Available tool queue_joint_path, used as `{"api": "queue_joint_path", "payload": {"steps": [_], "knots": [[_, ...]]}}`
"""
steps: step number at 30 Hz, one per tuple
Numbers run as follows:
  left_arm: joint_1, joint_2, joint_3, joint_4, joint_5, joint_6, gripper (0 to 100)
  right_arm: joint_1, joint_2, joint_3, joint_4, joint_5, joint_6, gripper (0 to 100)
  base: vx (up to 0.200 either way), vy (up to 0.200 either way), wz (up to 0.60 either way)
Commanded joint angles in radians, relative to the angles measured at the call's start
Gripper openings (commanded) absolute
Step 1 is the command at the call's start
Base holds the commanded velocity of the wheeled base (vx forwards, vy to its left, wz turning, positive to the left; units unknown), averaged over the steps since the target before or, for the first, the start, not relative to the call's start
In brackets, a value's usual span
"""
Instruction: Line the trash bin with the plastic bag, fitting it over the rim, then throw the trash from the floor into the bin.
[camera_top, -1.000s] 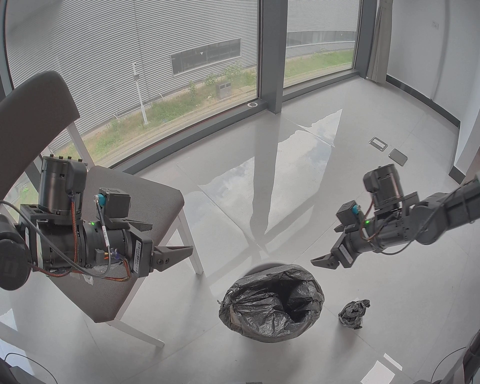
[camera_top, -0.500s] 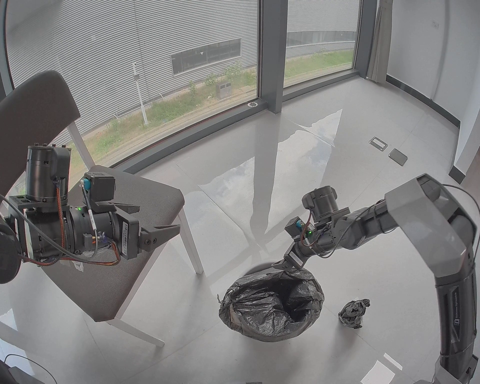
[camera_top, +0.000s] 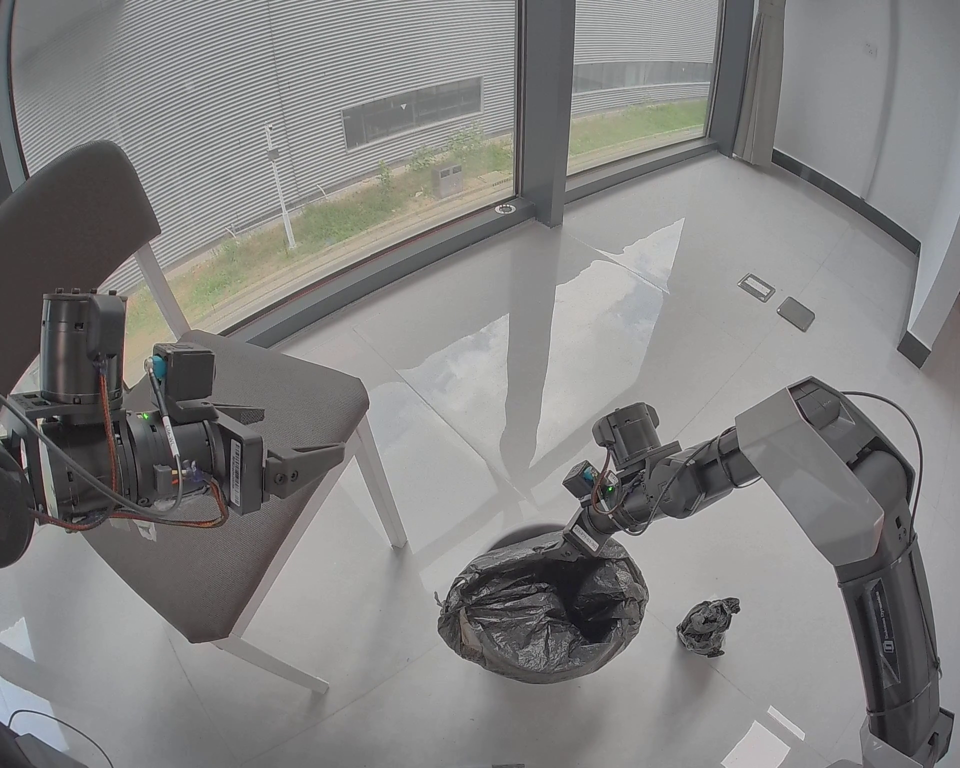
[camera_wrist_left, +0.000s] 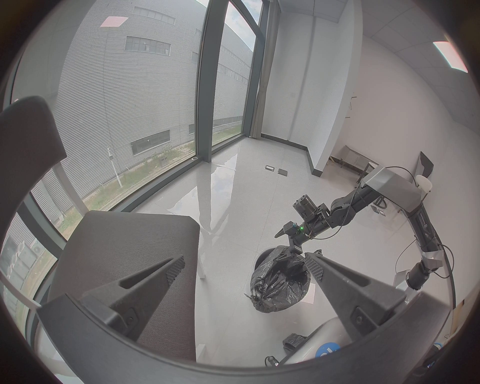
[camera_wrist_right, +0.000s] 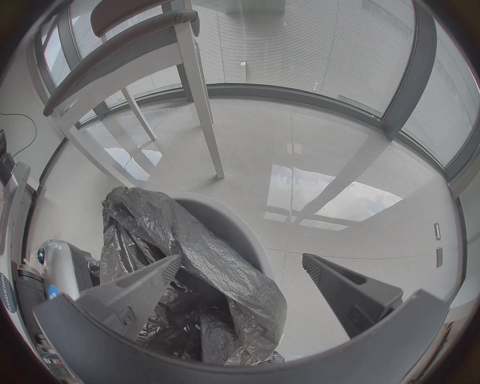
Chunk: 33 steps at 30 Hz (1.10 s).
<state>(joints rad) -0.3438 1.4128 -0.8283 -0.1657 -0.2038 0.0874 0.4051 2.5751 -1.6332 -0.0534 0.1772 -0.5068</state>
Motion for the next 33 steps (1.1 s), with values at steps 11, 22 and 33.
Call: {"api": "queue_joint_path", "payload": {"steps": [11,22,33], "knots": [[0.016,-0.008,0.017,-0.014,-0.002,0.000,100,0.011,0.033,-0.007,-0.002,0.002,-0.015,100,0.000,0.000,0.00],[0.032,-0.012,0.017,-0.015,-0.003,0.000,100,0.015,-0.021,0.065,-0.008,0.011,-0.050,100,0.000,0.000,0.00],[0.037,-0.014,0.017,-0.017,-0.008,0.002,100,0.014,0.033,0.010,-0.006,0.019,-0.047,100,0.000,0.000,0.00]]}}
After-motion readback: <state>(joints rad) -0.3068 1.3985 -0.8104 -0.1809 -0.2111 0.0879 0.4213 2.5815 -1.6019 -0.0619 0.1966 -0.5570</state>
